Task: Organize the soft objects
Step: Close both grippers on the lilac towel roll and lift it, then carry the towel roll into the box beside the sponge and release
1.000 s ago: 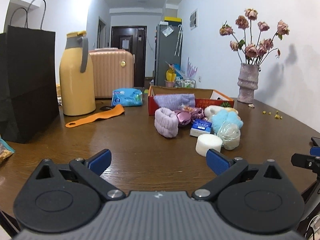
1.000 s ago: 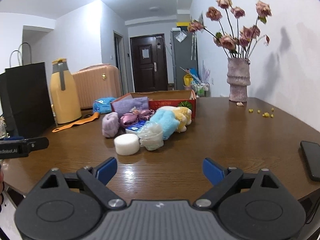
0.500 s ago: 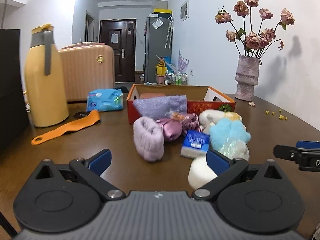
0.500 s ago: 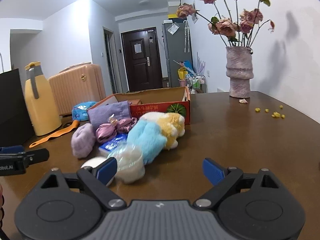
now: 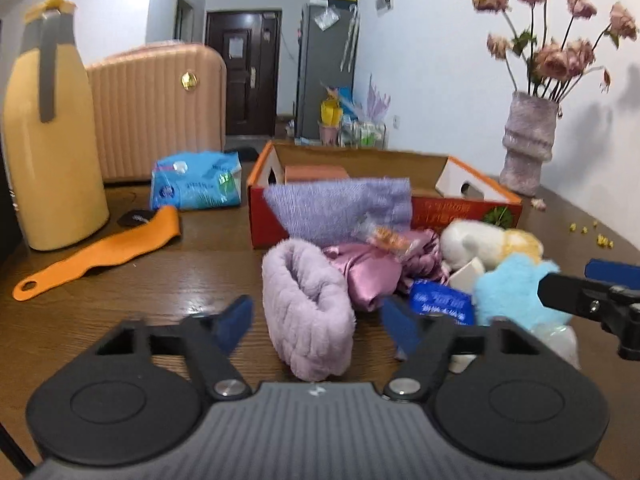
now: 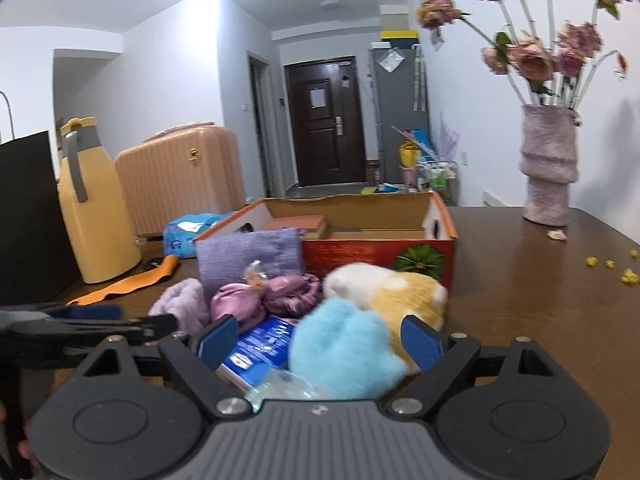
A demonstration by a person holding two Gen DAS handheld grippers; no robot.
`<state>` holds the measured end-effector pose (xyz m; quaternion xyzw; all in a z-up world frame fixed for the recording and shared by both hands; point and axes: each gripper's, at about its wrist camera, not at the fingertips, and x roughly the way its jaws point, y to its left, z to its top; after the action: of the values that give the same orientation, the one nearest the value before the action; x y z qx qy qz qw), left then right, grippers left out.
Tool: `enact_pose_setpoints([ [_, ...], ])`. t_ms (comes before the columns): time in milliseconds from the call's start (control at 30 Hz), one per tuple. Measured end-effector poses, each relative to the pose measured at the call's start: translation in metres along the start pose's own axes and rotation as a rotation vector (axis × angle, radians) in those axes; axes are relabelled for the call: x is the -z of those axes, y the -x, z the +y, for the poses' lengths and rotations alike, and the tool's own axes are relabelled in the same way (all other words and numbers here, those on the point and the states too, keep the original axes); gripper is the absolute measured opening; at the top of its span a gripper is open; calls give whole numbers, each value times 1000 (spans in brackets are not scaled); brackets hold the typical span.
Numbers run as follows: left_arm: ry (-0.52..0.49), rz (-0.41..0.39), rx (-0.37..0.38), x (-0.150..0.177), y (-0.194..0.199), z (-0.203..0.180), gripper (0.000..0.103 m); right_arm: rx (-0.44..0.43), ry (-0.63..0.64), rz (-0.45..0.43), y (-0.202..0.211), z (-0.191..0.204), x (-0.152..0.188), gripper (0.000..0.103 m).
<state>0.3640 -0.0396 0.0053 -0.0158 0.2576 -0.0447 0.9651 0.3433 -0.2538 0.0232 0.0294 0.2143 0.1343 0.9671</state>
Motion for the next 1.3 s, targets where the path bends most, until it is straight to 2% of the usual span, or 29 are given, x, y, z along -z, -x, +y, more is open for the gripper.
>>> enact_pose_setpoints([
  [33,4,16,8,1,-4,2,51,-7,6,6,-2,3,0,87],
  [67,13,28,18,2,-6,4,33,-14,11,7,-3,7,0,87],
  [100,27,32,27,3,-5,6,28,-19,14,7,-3,10,1,87],
  [200,61,4,69,3,20,12,26,-34,34,-2,5,20,2,87],
  [267,67,-15,133,6,44,15,26,-43,45,-15,14,27,2,87],
  [300,100,2,176,8,53,20,25,-48,48,-18,19,30,3,87],
  [467,391,123,409,33,97,62,25,-73,73,-40,53,48,11,87],
  [533,467,144,463,46,112,79,25,-78,80,-35,66,55,18,87],
  [600,485,174,442,57,115,91,26,-92,74,-23,77,61,26,87],
  [667,454,181,355,63,112,100,27,-113,70,1,81,69,34,87],
  [733,371,138,254,64,115,104,39,-137,64,23,82,79,42,84],
  [767,340,112,193,63,117,105,50,-153,61,34,81,83,44,84],
  [800,309,79,136,62,121,106,57,-166,60,48,79,88,47,84],
  [867,288,37,85,60,129,108,63,-189,72,69,72,99,50,79],
  [1000,308,41,116,66,143,106,63,-231,79,98,55,116,48,70],
  [1067,327,63,139,74,144,102,62,-250,72,106,44,122,44,70],
  [1167,357,93,175,84,143,100,54,-259,75,135,24,131,43,64],
  [1267,396,103,178,88,135,103,39,-263,51,194,6,132,46,46],
  [1300,407,102,180,88,132,105,37,-271,34,213,3,131,48,35],
])
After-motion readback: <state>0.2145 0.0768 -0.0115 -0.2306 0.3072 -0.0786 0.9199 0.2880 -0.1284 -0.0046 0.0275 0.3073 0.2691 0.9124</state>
